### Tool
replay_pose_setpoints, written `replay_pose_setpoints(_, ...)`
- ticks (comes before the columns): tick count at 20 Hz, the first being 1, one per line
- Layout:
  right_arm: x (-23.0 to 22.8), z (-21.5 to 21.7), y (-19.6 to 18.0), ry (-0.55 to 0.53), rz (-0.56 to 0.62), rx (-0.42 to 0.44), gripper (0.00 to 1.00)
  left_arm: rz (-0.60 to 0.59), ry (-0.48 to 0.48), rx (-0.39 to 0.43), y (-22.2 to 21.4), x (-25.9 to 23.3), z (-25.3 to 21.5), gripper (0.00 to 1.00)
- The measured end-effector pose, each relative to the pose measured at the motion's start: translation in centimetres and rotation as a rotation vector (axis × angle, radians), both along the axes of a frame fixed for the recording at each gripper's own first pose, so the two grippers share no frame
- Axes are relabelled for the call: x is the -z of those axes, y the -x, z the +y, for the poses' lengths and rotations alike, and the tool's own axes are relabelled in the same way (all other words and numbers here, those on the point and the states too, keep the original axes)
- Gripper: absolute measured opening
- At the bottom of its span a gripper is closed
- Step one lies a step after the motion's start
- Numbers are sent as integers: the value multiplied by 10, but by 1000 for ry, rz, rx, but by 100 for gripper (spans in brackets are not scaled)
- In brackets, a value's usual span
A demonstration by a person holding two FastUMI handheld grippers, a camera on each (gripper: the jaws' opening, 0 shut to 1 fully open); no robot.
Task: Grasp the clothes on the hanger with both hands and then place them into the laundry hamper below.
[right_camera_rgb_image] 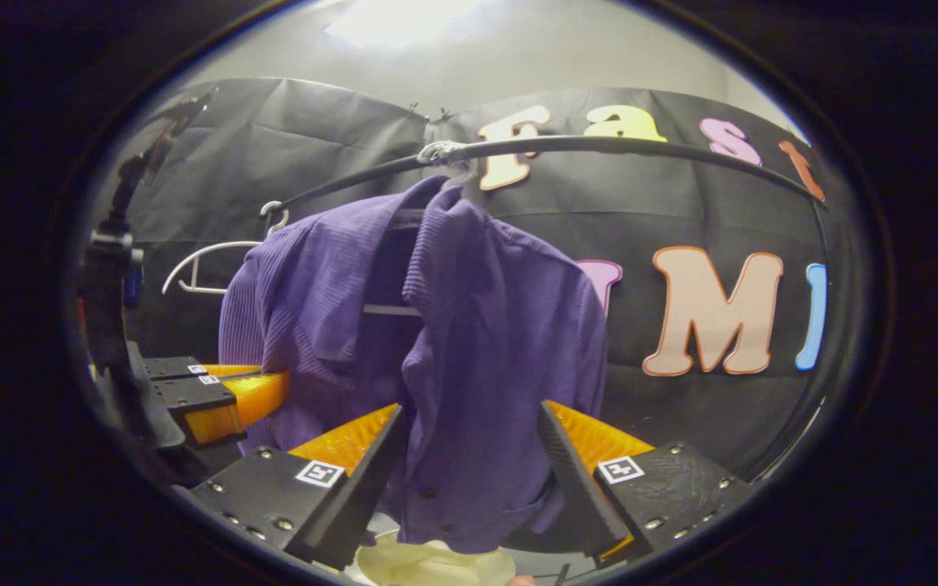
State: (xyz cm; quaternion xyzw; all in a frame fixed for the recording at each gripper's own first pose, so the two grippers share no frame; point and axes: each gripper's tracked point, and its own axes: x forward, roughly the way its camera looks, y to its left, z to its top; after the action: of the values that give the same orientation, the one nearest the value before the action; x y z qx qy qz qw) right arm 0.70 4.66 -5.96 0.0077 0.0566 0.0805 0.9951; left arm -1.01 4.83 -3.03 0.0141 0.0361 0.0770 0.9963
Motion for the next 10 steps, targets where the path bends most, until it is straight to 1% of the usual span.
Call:
replay_pose_setpoints(2,4,13,-6,-10,2,-18,96,-22,-18,11,4,-8,0,0)
replay_pose_setpoints(5,9,27,-22,-33,2,-27,96,-34,-25,29,10,-17,1,0)
replay_pose_setpoints(8,14,26,-40,-45,-4,16,97,-59,-35,24,18,-33,6,0)
replay_pose_setpoints(9,16,25,-47,-45,-6,30,96,-67,-36,18,20,-37,8,0)
replay_pose_setpoints(10,17,24,-54,-45,-3,40,97,-75,-35,13,21,-41,11,0)
